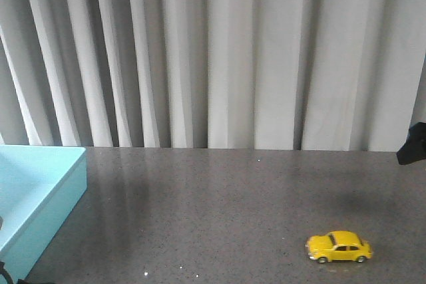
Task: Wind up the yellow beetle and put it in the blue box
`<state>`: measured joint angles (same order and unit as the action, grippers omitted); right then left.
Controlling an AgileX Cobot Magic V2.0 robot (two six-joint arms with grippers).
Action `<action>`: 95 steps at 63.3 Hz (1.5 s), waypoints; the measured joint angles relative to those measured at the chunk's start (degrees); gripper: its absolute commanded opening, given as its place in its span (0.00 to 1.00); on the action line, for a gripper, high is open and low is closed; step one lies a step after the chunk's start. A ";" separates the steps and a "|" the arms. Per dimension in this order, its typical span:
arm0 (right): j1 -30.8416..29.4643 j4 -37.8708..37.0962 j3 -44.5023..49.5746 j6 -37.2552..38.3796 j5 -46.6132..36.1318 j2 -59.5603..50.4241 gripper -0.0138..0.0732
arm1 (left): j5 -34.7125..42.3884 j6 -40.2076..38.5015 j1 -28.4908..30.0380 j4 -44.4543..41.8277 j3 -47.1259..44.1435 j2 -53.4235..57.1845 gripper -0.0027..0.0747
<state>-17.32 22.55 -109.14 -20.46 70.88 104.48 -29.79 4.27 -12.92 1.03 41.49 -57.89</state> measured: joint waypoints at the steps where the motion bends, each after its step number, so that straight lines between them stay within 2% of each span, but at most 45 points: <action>1: 0.51 -0.27 0.54 0.31 0.00 -0.91 0.81 | 0.00 0.00 0.00 0.00 0.00 0.00 0.78; 8: 5.32 -2.92 6.43 2.06 -0.86 -8.57 0.81 | 0.00 0.00 0.00 0.00 0.00 0.00 0.78; 13: 9.02 -4.78 14.04 3.26 -3.86 -14.40 0.81 | 0.00 0.00 0.00 0.00 0.00 0.00 0.78; 29: 20.46 -6.04 38.12 5.47 -19.54 -30.42 0.81 | 0.00 0.00 0.00 0.00 0.00 0.00 0.78; 39: 25.56 -8.09 50.27 10.85 -25.43 -37.00 0.81 | 0.00 0.00 0.00 0.00 0.00 0.00 0.78; 48: 28.52 -14.12 57.35 16.94 -26.68 -40.17 0.81 | -0.20 1.91 0.00 0.00 1.20 -0.17 0.78; 55: 29.57 -17.13 60.60 19.01 -26.94 -41.42 0.81 | -2.42 5.56 0.00 0.00 4.93 -2.16 0.78; 63: 29.68 -18.50 61.69 19.51 -26.86 -41.90 0.81 | -8.76 13.33 0.00 0.00 11.75 -8.06 0.78; 78: 29.68 -18.90 61.69 19.51 -26.93 -42.03 0.81 | -22.46 23.54 0.00 0.16 26.72 -25.26 0.78; 95: 29.68 -18.94 61.69 19.45 -26.93 -42.03 0.81 | -29.78 34.80 0.00 0.16 40.88 -40.80 0.78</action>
<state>12.36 3.60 -47.46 -1.01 43.94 62.45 -59.57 39.07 -12.92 1.18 82.38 -98.69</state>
